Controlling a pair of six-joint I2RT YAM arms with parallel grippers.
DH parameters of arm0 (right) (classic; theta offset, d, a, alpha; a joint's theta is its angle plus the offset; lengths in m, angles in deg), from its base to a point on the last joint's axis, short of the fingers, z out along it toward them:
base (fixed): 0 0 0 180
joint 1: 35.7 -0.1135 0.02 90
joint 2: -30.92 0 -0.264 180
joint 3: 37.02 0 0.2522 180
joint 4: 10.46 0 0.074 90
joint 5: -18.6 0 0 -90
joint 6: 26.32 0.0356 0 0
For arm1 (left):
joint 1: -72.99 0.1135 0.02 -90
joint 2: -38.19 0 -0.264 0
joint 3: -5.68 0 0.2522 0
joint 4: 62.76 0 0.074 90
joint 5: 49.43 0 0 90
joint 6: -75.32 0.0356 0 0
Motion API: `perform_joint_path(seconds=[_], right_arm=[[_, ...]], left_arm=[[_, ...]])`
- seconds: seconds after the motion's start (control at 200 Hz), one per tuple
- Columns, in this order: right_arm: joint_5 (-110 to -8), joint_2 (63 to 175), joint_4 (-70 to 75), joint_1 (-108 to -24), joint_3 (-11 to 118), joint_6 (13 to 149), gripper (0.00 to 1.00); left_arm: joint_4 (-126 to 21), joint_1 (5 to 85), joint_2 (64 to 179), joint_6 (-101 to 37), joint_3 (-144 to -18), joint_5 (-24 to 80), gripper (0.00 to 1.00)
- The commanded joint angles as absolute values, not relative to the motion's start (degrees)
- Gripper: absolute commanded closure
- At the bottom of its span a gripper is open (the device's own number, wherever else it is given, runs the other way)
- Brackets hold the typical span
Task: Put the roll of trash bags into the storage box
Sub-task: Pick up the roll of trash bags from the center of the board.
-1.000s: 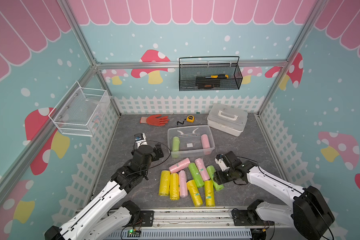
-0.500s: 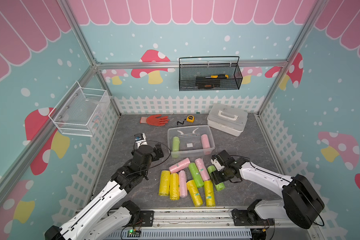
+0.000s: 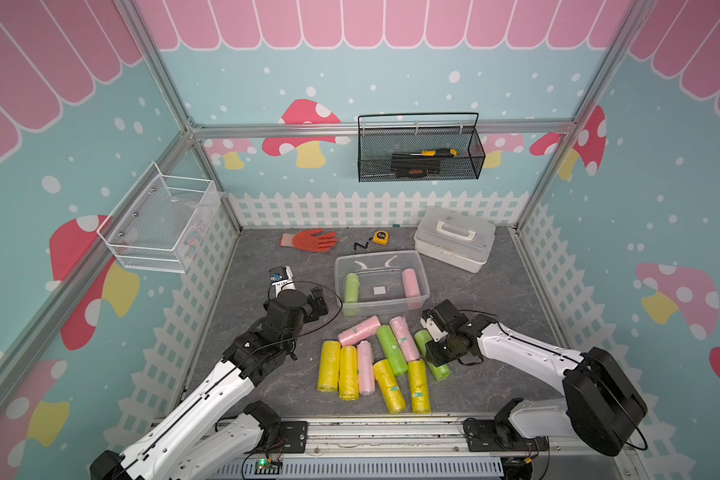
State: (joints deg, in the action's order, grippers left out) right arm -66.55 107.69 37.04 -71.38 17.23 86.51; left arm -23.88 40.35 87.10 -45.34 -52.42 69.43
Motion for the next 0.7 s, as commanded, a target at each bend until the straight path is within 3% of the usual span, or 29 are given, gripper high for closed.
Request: perform_joint_path(seconds=[0.0,0.47,0.695], right_arm=[[-69.4,104.6,38.9,-71.8,17.8,86.6,0.71],[-80.9,81.3,44.0,-71.8,15.2,88.8,0.93],[-81.6,73.6,44.1,-71.8,14.6,88.8,0.94]], left_arm=[[-23.7,40.8,86.5,-45.8,-53.6,69.2,0.01],[-23.7,40.8,86.4,-46.0,-53.6,68.9,0.01],[-23.7,40.8,87.3,-46.2,-54.1,67.9,0.01]])
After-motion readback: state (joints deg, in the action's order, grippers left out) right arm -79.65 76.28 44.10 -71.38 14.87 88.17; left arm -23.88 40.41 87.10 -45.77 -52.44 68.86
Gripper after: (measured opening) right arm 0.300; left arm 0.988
